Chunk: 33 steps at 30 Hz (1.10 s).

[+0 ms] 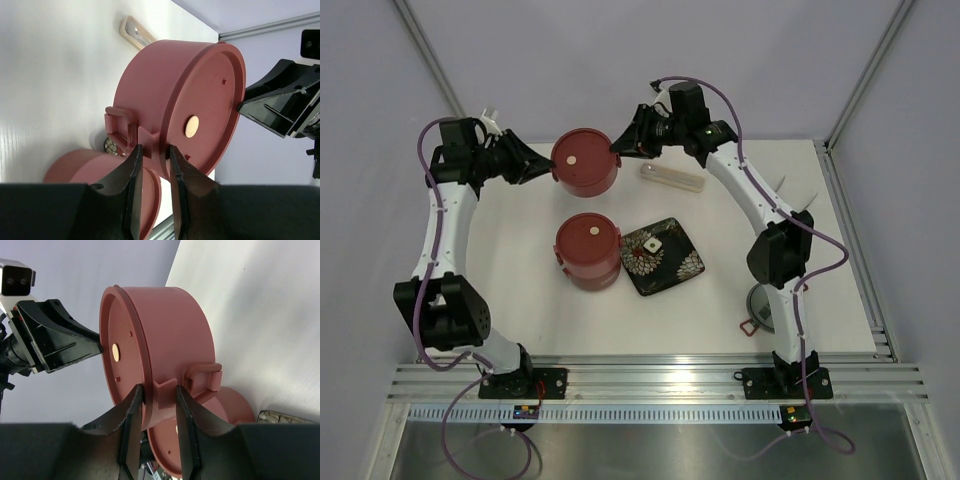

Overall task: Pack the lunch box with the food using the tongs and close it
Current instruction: Place the packing box into the packing box.

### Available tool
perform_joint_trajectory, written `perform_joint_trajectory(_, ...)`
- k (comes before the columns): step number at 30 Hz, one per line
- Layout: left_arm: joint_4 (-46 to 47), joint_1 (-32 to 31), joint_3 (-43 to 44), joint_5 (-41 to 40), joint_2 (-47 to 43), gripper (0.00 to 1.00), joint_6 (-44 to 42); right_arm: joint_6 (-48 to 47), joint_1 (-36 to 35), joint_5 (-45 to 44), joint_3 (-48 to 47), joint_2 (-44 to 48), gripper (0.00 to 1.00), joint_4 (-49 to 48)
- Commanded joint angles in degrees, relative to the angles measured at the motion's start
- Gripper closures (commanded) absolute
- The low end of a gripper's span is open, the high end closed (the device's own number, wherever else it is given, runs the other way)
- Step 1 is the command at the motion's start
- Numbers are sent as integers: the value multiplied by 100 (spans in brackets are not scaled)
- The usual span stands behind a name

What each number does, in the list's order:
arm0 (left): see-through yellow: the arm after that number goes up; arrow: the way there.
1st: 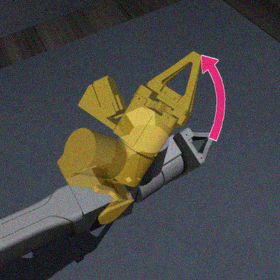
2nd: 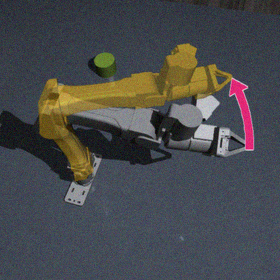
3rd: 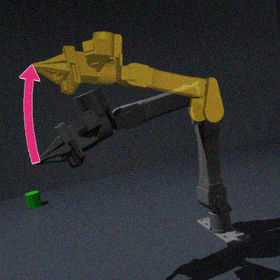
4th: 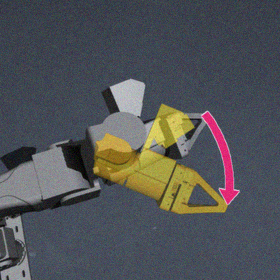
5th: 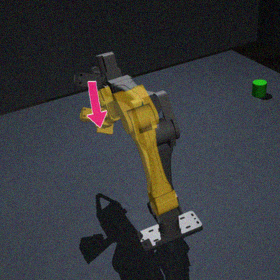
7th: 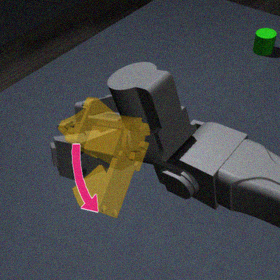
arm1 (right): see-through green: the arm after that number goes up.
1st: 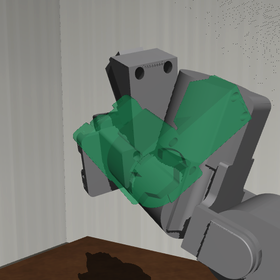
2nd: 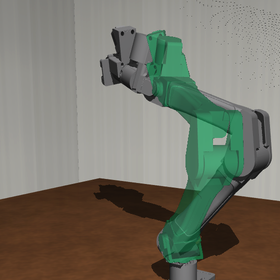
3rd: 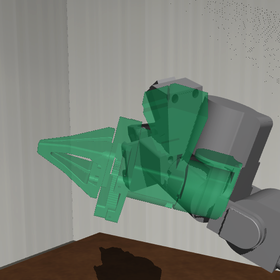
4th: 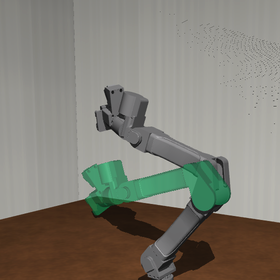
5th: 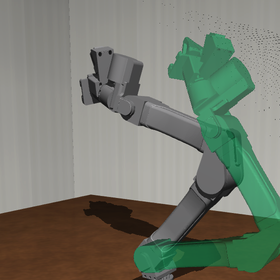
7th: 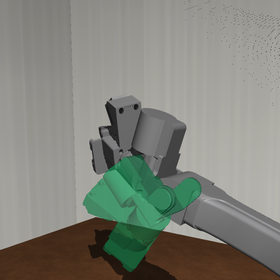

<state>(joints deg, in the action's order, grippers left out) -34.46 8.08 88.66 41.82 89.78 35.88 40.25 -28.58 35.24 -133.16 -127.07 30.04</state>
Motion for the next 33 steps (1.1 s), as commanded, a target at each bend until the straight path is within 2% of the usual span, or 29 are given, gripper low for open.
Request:
perform_joint_trajectory(1, 194, -122, -120, 581, -653, 100, 165, -122, -201, 439, 289, 673, 100, 19)
perform_joint_trajectory(16, 396, -131, -1615, 476, -1858, 100, 341, -334, -508, 290, 1635, 1448, 100, 186)
perform_joint_trajectory(24, 273, -122, -1598, 309, -1858, 100, 209, -307, -500, 264, 2171, 1536, 100, 37)
perform_joint_trajectory(33, 176, -131, -1536, 177, -1920, 100, 200, -342, -508, 202, 2400, 1773, 100, 406)
